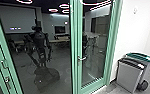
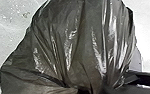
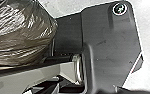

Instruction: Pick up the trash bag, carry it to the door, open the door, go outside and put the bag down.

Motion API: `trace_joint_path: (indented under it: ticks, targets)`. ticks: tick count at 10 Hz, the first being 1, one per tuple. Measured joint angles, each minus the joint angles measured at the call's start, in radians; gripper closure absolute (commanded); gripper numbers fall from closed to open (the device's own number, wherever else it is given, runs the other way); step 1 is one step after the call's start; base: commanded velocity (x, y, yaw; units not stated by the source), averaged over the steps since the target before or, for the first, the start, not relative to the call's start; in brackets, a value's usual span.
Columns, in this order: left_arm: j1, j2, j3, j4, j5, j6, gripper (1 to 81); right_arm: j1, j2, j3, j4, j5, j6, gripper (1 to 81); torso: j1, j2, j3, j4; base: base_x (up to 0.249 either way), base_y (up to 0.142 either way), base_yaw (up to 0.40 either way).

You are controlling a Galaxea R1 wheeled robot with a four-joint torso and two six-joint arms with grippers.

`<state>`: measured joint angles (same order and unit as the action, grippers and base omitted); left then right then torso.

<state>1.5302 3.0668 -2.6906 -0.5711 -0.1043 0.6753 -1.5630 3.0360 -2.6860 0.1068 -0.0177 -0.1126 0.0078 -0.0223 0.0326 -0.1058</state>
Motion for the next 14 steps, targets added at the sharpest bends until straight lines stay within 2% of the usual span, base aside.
trace_joint_path:
  ticks: [14]
  targets:
    - [0.0, 0.001, 0.0, 0.0, 0.0, 0.0, 81.1, 0.0, 0.0, 0.0, 0.0, 0.0, 0.0, 1.0, 0.0, 0.0, 0.0, 0.0, 0.137, -0.082, 0.0]
